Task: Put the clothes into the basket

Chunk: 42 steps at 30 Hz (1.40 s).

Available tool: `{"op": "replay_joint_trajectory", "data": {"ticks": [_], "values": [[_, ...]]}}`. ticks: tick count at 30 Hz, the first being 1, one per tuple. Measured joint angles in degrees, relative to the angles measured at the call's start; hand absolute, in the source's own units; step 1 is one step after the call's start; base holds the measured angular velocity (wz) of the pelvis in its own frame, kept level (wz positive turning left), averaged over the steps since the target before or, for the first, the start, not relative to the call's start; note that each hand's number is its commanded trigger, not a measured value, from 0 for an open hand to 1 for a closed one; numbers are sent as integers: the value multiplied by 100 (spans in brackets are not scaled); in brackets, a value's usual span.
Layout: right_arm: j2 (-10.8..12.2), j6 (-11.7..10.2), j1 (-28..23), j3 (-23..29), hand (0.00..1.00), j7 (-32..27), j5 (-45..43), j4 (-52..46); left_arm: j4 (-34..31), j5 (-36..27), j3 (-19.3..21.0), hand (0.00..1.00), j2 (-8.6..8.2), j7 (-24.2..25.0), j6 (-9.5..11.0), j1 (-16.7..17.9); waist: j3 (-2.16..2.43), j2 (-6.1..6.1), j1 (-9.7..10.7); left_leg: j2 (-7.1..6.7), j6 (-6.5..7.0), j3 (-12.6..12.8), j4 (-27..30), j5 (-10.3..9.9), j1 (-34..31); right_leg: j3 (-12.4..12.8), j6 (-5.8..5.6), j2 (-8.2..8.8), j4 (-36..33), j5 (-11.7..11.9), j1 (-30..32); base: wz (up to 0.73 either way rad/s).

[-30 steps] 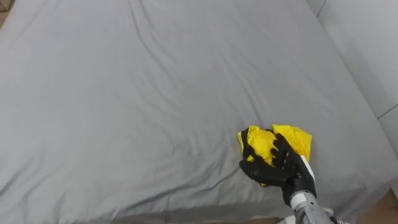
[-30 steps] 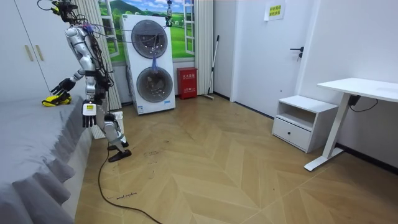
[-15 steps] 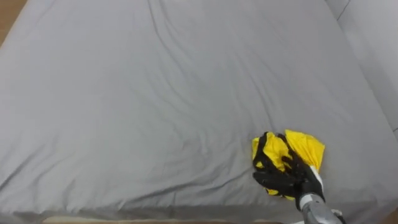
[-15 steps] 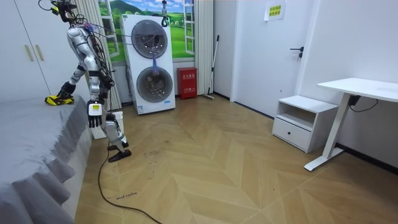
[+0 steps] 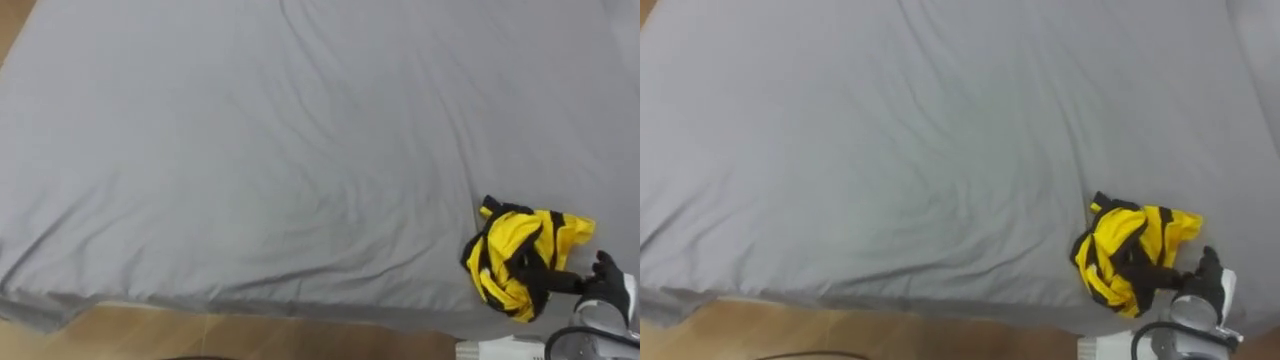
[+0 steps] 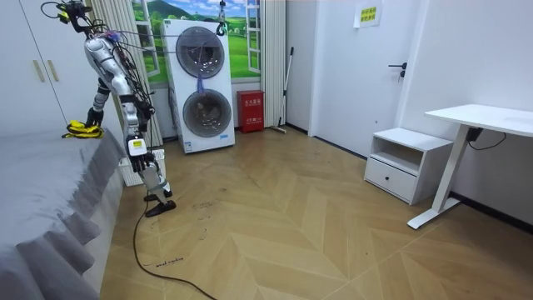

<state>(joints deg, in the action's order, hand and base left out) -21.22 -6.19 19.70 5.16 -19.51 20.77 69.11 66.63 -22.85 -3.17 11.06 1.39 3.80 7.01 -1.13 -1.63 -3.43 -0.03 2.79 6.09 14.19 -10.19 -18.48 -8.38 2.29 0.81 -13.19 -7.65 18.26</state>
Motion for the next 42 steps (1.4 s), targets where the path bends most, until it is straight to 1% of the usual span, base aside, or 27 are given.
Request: {"op": "replay_joint_trajectory", "data": {"ticks": [5, 8, 10, 13, 20, 26, 28, 31, 33, 36, 39, 40, 42], "values": [[0, -21, 13, -10, 100, 9, -70, -1, -4, -7, -37, 0, 11, -52, 13, -10, -10, 12, 8, 7, 0, 1, 1, 0, -64, -16, 0, 3, -43, 0, 88, 0], [0, -43, -24, -60, 100, 37, -78, 13, 3, -7, -158, 0, 45, -83, 12, -68, -36, 43, 6, 6, 0, 9, 1, 0, -69, -28, 0, 7, -41, 0, 90, 1], [0, -51, -46, -65, 100, 80, -81, 33, 5, -8, -165, 0, 61, -91, 15, -117, -53, 60, 9, 6, 0, 12, 1, 0, -76, -28, 0, 6, -41, 0, 101, 0], [0, -73, -68, -67, 100, 96, -77, 157, 11, -16, -162, 0, 65, -110, 28, -134, -67, 73, 3, 6, 0, 14, 1, 0, -94, -30, 0, 6, -40, 0, 117, 0], [-1, -69, -69, -60, 100, 96, -91, 208, 27, -11, -152, 0, 70, -129, 25, -133, -66, 73, -4, 7, -1, 27, 31, 2, -254, -28, 1, 8, -54, 1, 288, 0], [-1, -61, -118, -60, 100, 95, -192, 205, 28, -16, -152, 0, 71, -129, 19, -133, -50, 55, -2, 8, -1, 31, 31, 2, -256, -32, 2, 8, -54, 1, 291, 0], [-1, -35, -184, -70, 100, 95, -204, 202, 27, -12, -152, 0, 84, -128, -12, -133, -24, 27, -6, 11, -1, 28, 33, 2, -256, -42, 4, 7, -55, 2, 287, 0], [-1, -9, -281, -155, 100, 92, -143, 182, 28, -22, -155, 0, 92, -129, -19, -133, 1, -5, -10, 13, -2, 29, 34, 2, -252, -48, 7, 7, -55, 6, 280, 0], [0, -5, -315, -174, 100, 92, -85, 145, 28, -22, -155, 0, 92, -129, -18, -133, 11, -12, -11, 13, -2, 29, 34, 2, -247, -46, 7, 7, -55, 9, 273, 0], [1, 2, -470, -177, 100, 93, -44, 66, 53, -23, -151, 0, 92, -146, -17, -130, 12, -10, -17, 14, -2, 32, 31, 2, -170, -41, 6, 7, -40, 14, 190, 0], [1, 53, -749, -140, 100, 88, -30, -297, 20, -8, -107, 0, 99, -254, -15, -52, 16, -9, 6, 15, -2, 39, -5, 2, 33, -30, 6, 4, -31, 14, 7, -1], [1, 59, -871, -138, 100, 86, -31, -541, 18, -2, -47, 0, 100, -258, -10, -25, 21, -12, 13, 17, -4, 59, -45, 4, 122, -20, 6, 2, -35, 13, -55, -7], [1, 59, -948, -132, 100, 92, -51, -727, 29, 4, 64, 0, 94, -248, -4, -2, 27, -23, 17, 19, -7, 140, -116, 6, 292, 35, 5, -5, -12, 12, -181, -12]]}}
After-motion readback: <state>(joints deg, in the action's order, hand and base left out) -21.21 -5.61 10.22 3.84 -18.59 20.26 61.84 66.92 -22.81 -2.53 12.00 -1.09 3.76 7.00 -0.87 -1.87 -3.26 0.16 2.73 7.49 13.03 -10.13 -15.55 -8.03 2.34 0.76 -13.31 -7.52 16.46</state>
